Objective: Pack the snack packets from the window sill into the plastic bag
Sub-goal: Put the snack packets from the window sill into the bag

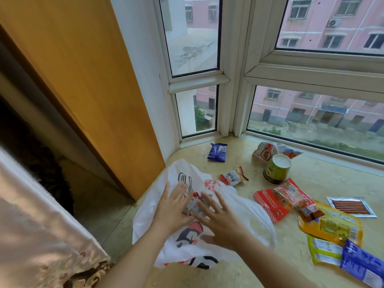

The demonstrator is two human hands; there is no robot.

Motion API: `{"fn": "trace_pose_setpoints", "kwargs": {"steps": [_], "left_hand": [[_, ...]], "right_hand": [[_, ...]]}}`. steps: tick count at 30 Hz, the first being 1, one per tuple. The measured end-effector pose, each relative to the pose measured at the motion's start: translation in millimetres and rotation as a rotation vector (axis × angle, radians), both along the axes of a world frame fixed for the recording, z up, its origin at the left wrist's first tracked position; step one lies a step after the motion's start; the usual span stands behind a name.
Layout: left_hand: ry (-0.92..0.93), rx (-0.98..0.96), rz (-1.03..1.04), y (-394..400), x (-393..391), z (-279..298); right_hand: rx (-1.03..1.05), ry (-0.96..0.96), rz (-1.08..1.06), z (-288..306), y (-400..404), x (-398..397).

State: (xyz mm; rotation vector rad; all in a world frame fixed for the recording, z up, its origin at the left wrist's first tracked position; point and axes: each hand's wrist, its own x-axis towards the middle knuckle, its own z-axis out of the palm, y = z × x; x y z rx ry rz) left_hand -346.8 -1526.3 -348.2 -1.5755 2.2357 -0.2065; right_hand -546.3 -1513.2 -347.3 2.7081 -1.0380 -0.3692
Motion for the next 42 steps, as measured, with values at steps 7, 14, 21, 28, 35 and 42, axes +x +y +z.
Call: {"fn": "trace_pose_setpoints", "kwargs": {"steps": [7, 14, 21, 28, 35, 42], "left_hand": [[-0.092, 0.044, 0.089, 2, 42, -26], [0.329, -0.023, -0.027, 1, 3, -16], [0.353, -0.116, -0.072, -14, -22, -14], [0.013, -0.047, 0.006, -44, 15, -30], [0.057, -0.092, 0.012, -39, -7, -17], [0.468, -0.359, -0.165, 19, -62, 8]], "right_hand": [[0.096, -0.007, -0.381, -52, -13, -95], [0.221, 0.007, -0.441, -30, -2, -99], [0.246, 0.019, -0.182, -31, -18, -22], [0.367, 0.018, -0.341, -66, -18, -79], [0.503, 0.078, -0.469, -62, 3, -123], [0.181, -0.261, -0.259, -24, 53, -115]]}}
